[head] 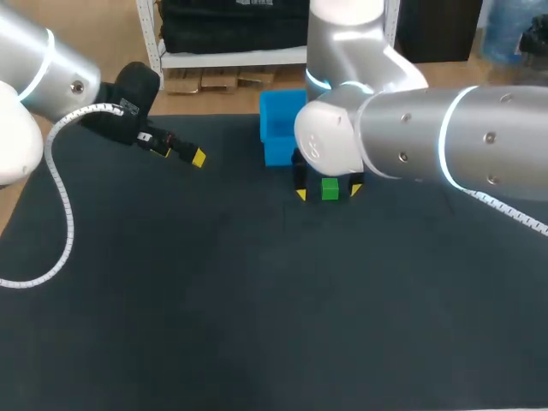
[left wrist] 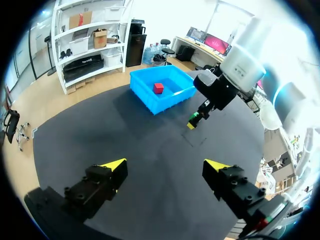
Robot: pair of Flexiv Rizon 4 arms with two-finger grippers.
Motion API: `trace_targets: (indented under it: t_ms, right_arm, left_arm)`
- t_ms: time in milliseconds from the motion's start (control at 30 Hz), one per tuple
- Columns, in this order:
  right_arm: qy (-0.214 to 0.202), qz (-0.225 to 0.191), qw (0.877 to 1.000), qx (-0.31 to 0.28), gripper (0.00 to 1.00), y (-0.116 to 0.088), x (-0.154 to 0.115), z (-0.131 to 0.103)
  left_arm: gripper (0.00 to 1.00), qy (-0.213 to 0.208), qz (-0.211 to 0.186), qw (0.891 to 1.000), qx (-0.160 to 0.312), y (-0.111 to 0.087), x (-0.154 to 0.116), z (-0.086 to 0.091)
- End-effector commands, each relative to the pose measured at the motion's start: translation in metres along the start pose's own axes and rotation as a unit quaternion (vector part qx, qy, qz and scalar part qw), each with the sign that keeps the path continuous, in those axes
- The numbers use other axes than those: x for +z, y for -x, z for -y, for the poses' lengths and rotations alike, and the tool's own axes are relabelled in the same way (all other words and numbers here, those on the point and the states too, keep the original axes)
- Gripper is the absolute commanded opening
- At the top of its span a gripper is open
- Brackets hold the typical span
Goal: Use the left arm to pick the red cube and place it into the blue plastic box first, then use the right arm to grasp the green cube and put it into the same blue plastic box after the first action is fully finished.
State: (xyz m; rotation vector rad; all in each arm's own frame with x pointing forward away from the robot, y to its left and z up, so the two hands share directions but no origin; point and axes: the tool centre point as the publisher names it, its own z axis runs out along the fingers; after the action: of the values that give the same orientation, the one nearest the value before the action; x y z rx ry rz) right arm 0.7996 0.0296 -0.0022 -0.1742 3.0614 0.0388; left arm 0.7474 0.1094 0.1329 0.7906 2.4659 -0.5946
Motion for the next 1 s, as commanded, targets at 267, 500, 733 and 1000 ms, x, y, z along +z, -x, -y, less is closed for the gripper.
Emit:
trace_targets:
  t_ms: [267,500,733,1000]
  right_arm:
    - [-0.002,0.003,1.000,0.006,1.00,0.0047,0.0076,-0.0020]
    - [-0.003,0.005,1.000,0.011,0.00,0.0053,0.0098,-0.0019]
    - [-0.002,0.005,1.000,0.014,0.00,0.0057,0.0110,-0.0025]
    - [-0.005,0.005,1.000,0.013,0.00,0.0045,0.0092,-0.0003]
  left_arm:
    - [1.00,0.000,0.001,1.000,0.000,-0.0009,-0.0002,0.0003]
    - [1.00,0.000,0.001,1.000,0.000,-0.0009,-0.0002,0.0003]
    - [1.00,0.000,0.001,1.000,0.000,-0.0009,-0.0002,0.0003]
    - [1.00,0.000,0.001,1.000,0.000,-0.0009,-0.0002,0.0003]
